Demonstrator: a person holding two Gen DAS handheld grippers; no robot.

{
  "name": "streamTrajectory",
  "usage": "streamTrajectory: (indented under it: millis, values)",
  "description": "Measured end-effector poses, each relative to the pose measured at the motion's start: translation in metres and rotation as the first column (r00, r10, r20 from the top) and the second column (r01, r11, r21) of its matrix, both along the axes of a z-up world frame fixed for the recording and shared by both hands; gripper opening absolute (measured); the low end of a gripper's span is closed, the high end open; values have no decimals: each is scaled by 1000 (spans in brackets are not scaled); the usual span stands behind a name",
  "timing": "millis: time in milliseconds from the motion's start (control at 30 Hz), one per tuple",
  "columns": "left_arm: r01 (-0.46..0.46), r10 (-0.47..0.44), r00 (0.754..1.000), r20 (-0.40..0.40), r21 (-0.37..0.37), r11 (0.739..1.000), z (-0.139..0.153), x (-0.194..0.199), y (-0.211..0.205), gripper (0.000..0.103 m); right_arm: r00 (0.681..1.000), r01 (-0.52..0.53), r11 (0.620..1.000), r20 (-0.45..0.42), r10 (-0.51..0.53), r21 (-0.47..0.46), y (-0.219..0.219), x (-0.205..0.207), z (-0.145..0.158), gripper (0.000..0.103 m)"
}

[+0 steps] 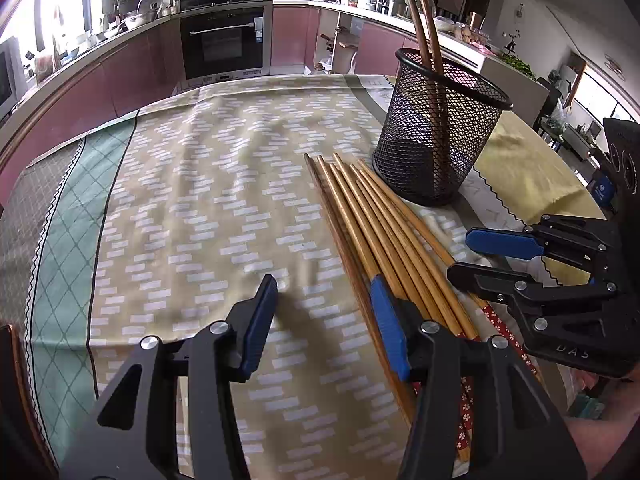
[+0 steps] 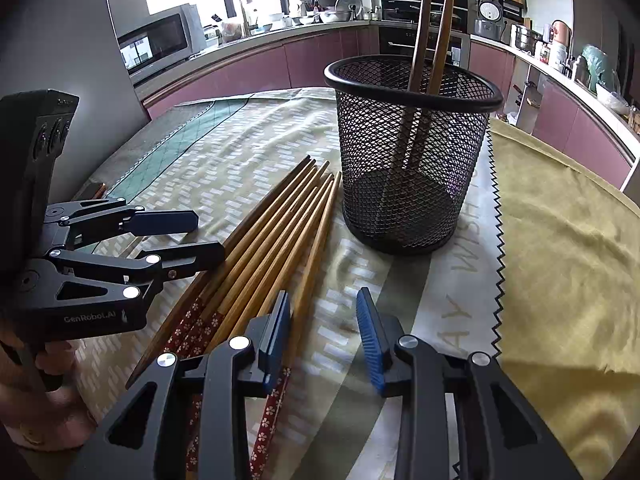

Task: Organize utensils
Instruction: 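Close the right tool on another chopstick while the left tool grasps one too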

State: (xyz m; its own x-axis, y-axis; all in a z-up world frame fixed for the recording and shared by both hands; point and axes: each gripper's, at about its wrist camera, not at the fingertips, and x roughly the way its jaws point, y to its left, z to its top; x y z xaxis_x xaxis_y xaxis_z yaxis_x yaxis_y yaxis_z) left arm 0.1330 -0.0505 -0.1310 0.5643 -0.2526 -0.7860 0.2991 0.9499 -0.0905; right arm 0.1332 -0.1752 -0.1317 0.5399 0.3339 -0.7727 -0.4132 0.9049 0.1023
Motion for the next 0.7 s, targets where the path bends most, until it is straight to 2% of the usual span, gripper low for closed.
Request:
streamTrajectory:
  millis: [200,533,700]
  values:
    - [6,-6,1000,1,19,1000,1,5,-4,47,1000,-7,1000,7,8,-19,6,4,-1,31]
    - [20,-20,1000,-2,42,999,-1,23,-10,33,1000,-6,1000,16,6,-29,14,12,-1,20]
    - [3,-3,1000,-9,31,1000,-1,30,-11,18,1000,5,1000,1,-5,7,12,15,-1,12]
